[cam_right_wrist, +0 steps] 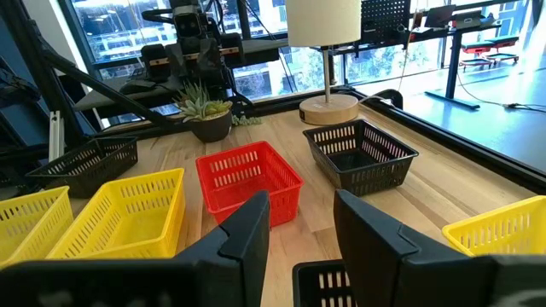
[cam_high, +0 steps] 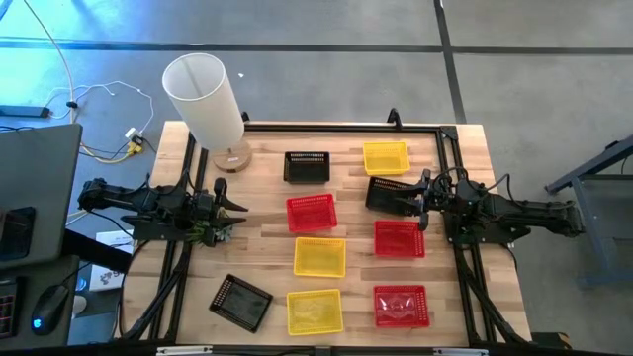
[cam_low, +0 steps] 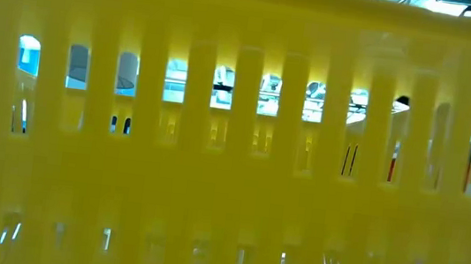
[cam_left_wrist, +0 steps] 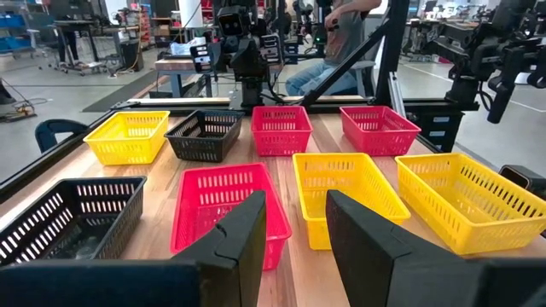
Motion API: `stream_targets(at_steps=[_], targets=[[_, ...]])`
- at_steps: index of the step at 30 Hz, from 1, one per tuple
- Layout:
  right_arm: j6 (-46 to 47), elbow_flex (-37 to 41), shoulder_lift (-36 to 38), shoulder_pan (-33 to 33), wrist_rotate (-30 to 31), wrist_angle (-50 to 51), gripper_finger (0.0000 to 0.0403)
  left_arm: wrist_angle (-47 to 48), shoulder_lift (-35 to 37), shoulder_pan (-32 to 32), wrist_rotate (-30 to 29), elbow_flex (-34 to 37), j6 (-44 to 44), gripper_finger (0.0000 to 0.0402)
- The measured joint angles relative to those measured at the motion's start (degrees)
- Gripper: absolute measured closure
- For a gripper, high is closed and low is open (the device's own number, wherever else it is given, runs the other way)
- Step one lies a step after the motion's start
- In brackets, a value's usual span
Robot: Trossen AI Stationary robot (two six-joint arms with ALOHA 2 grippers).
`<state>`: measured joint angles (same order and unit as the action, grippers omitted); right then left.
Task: Stack baskets by color
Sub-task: Stack the bottom black bin on top of the top black bin
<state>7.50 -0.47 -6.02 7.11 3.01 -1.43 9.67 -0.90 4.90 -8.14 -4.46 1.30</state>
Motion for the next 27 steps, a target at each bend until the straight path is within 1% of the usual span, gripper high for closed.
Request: stream_targets(at_steps=[18,24,27], targets=[[0.0,0.0,0.0,0.0,0.0,0.0,0.0281,0.0,0.0,0.0,0.0,0.0,0.0,0.0289],[0.0,0.0,0.0,0.0,0.0,0.0,0.0281,-0.7,0.0,0.0,0.3,0.0,2.1,0.0289],[0.0,0.0,0.0,0.0,0.0,0.0,0.0281,-1.0,0.0,0.0,0.5,0.0,5.4,0.0289]])
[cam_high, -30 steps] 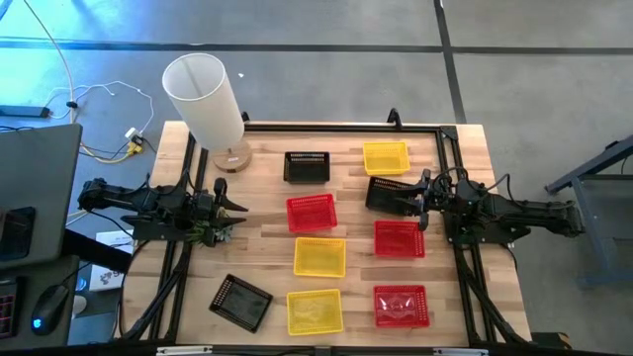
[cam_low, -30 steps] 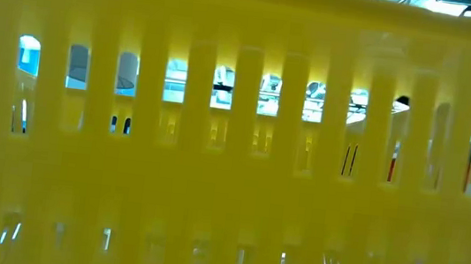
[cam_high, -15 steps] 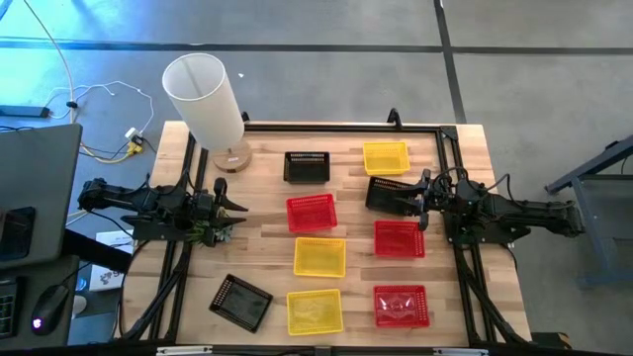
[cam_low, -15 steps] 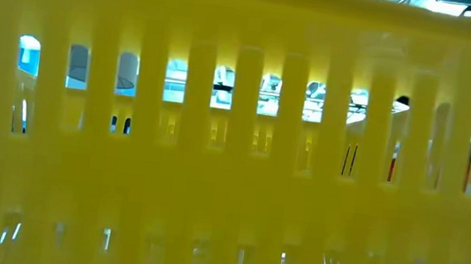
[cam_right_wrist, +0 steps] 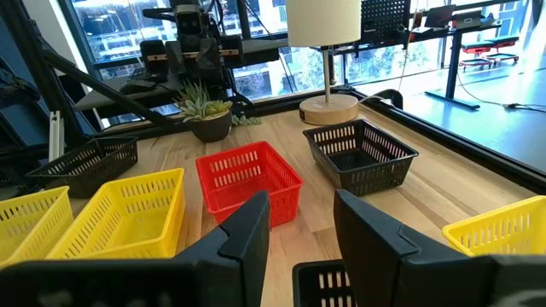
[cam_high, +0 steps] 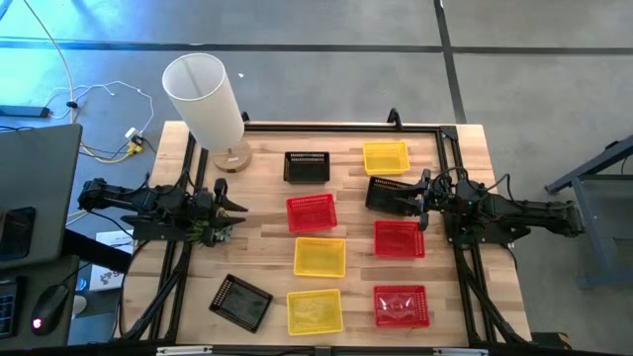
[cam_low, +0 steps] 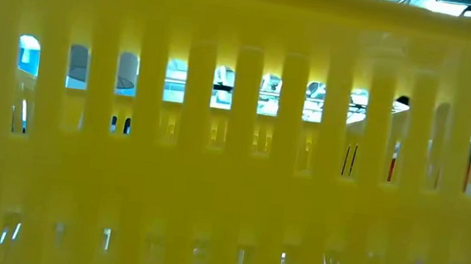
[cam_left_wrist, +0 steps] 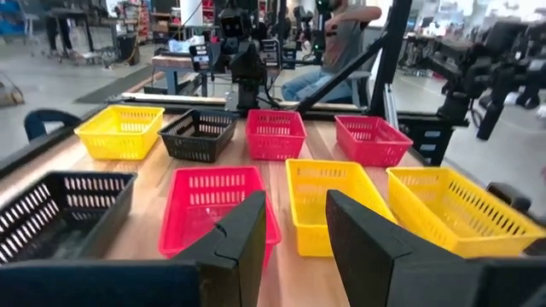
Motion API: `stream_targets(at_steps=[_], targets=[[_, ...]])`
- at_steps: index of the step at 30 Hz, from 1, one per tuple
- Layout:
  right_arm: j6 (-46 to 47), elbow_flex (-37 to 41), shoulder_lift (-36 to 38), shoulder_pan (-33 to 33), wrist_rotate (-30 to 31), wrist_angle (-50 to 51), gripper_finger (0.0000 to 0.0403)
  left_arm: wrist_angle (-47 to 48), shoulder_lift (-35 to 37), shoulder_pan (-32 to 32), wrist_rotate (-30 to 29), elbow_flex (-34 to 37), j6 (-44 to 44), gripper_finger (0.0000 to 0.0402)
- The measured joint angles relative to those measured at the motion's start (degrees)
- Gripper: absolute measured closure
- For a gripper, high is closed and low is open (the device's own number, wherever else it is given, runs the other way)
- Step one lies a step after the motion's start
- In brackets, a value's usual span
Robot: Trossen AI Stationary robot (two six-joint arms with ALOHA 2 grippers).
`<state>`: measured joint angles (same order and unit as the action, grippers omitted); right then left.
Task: Stack baskets by color
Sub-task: Stack the bottom black bin on top of the top black bin
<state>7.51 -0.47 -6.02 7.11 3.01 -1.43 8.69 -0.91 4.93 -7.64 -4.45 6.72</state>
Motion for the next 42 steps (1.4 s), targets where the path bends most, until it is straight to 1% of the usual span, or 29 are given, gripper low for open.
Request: stream_targets(at_steps=[5,9,13,20,26,28,32,35,42], targets=[[0.0,0.0,0.0,0.0,0.0,0.0,0.0281,-3.7,0.0,0.0,1.2,-0.1,3.6,0.0289],[0.0,0.0,0.0,0.0,0.0,0.0,0.0281,-4.0,-0.8,0.0,2.8,-2.6,3.6,0.0289],[0.0,0.0,0.0,0.0,0.0,0.0,0.0281,-2.1,-4.2,0.0,2.8,-5.8,1.2,0.0289],[0.0,0.0,0.0,0.0,0.0,0.0,0.0281,3.1,-15.4,0.0,2.1,-14.4,-1.4,0.0289],[0.0,0.0,0.0,0.0,0.0,0.0,0.0281,13.3,-27.4,0.0,2.8,-24.2,-1.9,0.0289],[0.0,0.0,0.0,0.0,0.0,0.0,0.0281,17.0,-31.4,0.2,4.3,-27.2,-1.9,0.0289],[0.0,0.0,0.0,0.0,0.0,0.0,0.0281,21.5,-38.7,1.7,8.8,-32.1,-1.9,0.0289],[0.0,0.0,0.0,0.0,0.0,0.0,0.0281,23.7,-42.9,3.8,10.6,-34.4,-1.8,0.0289],[0.0,0.0,0.0,0.0,0.0,0.0,0.0281,24.6,-49.4,8.6,10.1,-35.5,2.2,0.0289]])
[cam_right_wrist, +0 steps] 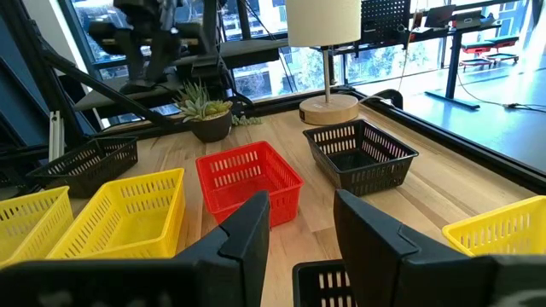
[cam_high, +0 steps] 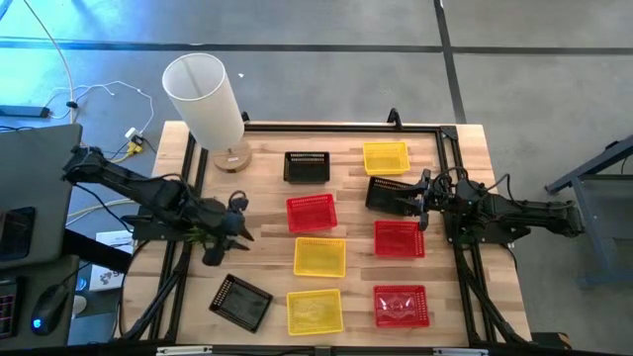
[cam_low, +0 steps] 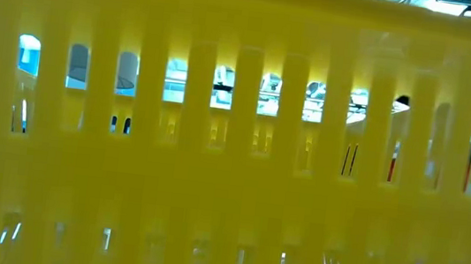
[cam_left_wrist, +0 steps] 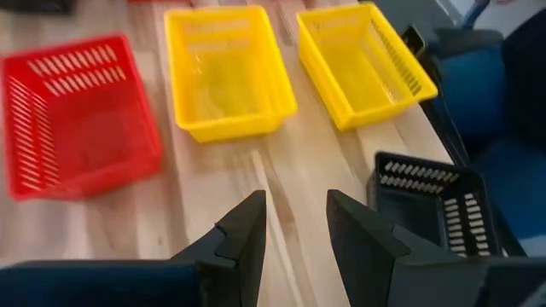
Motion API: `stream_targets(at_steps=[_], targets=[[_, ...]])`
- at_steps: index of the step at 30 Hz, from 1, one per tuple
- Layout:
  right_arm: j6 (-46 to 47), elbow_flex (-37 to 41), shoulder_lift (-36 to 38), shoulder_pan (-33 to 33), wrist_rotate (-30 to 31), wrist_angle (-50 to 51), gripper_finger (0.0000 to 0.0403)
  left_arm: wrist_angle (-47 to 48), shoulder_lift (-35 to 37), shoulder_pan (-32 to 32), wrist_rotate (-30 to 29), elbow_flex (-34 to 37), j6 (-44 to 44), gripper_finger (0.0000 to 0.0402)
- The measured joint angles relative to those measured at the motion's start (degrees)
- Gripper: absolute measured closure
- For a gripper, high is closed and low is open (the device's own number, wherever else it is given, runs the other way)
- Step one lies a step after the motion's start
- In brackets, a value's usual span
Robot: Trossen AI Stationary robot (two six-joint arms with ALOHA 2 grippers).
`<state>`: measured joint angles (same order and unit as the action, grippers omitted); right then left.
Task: Stack baskets by color
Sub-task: Stack the bottom black bin on top of the top black bin
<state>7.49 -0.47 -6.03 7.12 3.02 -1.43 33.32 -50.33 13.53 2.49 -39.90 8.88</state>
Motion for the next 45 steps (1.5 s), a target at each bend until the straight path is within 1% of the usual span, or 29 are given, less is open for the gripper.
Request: stream_targets(at_steps=[8,14,21,30,36,45], targets=[[0.0,0.0,0.0,0.0,0.0,0.0,0.0281,0.0,-4.4,5.0,-0.1,0.0,6.2,0.0289],[0.0,0.0,0.0,0.0,0.0,0.0,0.0281,0.0,-7.3,8.3,-0.1,0.0,12.6,0.0289],[0.0,0.0,0.0,0.0,0.0,0.0,0.0281,-0.1,-11.5,12.0,-0.1,0.0,17.2,0.0289],[0.0,0.0,0.0,0.0,0.0,0.0,0.0281,-0.1,-17.0,15.2,-0.1,0.0,19.7,0.0289],[0.0,0.0,0.0,0.0,0.0,0.0,0.0281,-0.3,-20.3,16.5,-0.1,0.0,20.1,0.0289],[0.0,0.0,0.0,0.0,0.0,0.0,0.0281,-0.3,-24.4,18.1,-0.1,0.0,23.0,0.0289]])
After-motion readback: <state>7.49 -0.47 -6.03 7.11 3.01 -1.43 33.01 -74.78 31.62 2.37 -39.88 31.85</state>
